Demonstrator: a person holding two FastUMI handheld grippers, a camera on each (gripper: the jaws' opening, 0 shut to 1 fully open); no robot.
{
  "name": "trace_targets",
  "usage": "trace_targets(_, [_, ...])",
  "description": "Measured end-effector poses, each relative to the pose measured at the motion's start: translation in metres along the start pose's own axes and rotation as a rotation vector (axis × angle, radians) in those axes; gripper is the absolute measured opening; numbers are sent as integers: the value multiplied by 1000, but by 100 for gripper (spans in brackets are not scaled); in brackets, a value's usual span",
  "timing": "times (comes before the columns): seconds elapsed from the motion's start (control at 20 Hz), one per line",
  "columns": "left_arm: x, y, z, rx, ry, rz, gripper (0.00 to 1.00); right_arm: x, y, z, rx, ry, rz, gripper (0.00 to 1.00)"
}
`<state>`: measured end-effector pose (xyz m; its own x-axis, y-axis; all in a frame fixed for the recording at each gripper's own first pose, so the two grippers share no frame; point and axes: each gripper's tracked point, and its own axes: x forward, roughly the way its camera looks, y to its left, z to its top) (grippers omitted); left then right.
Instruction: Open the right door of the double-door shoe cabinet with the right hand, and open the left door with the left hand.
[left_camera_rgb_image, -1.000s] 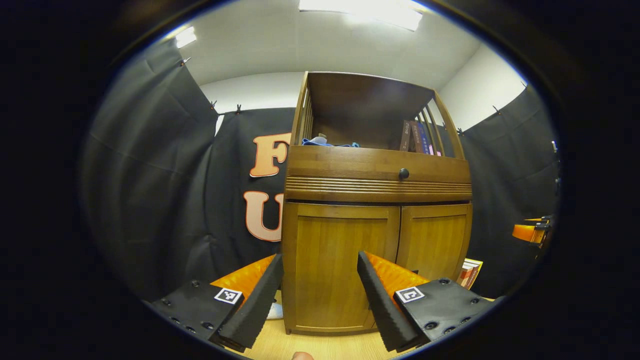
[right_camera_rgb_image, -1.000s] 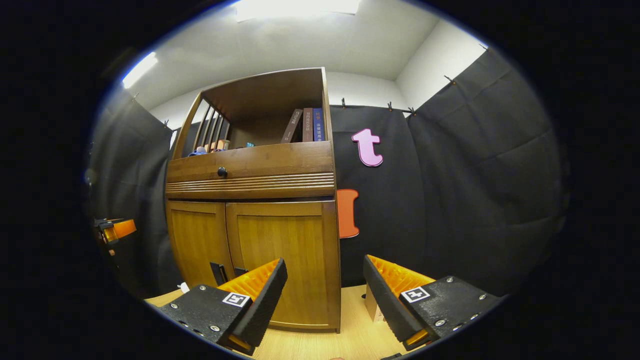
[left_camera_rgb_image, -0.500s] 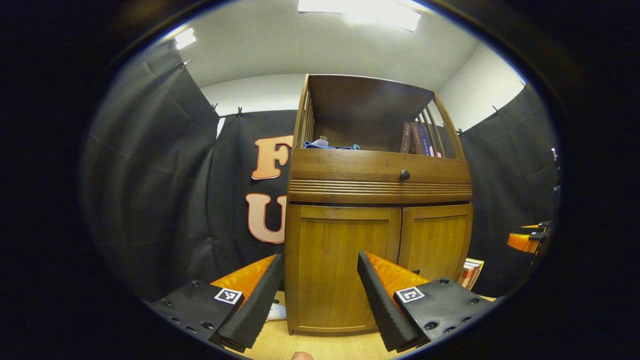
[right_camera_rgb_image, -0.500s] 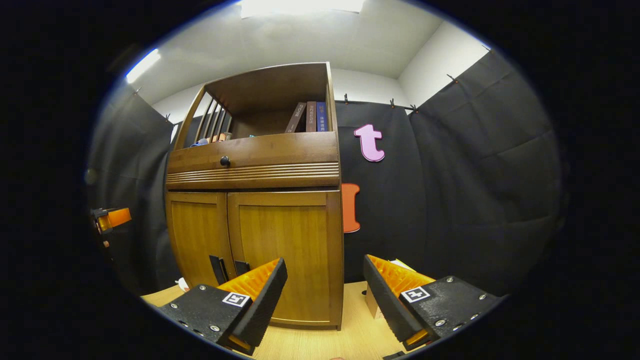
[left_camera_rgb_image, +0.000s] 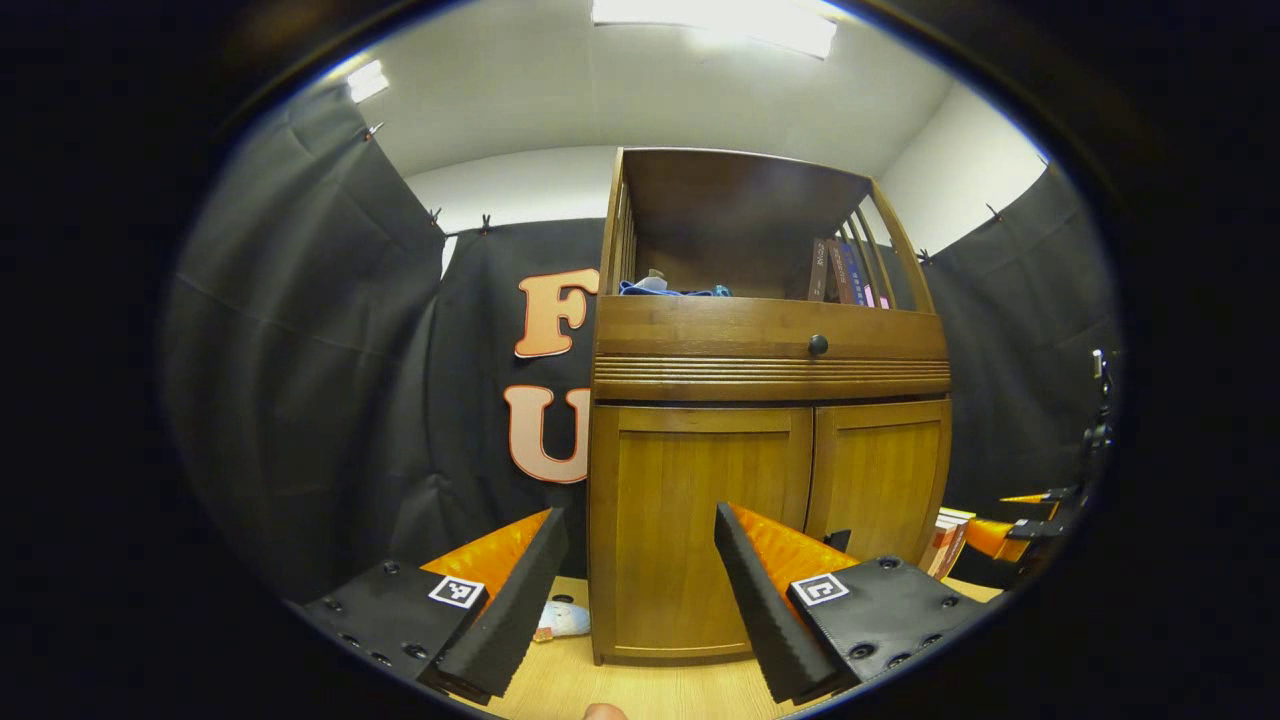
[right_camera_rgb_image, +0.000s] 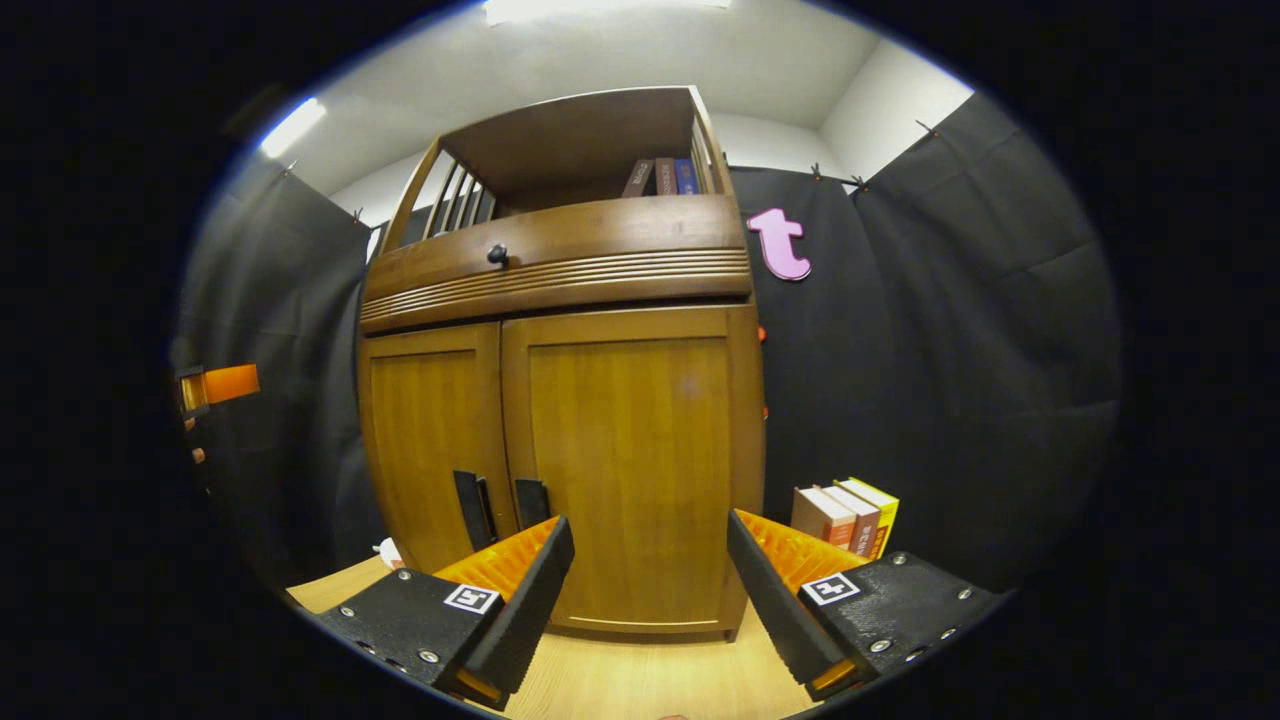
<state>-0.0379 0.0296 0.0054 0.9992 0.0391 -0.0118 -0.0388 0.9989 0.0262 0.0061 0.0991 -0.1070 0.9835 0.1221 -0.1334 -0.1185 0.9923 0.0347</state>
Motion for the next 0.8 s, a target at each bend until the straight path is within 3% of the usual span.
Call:
trace_targets(0.4, [-3,11,-10,4,20,3,95,50,72,-48,-47,18,60,94])
trace_targets(0.8, [0,34,-22,12,39,33,94,113,92,-78,-22,37,45,94])
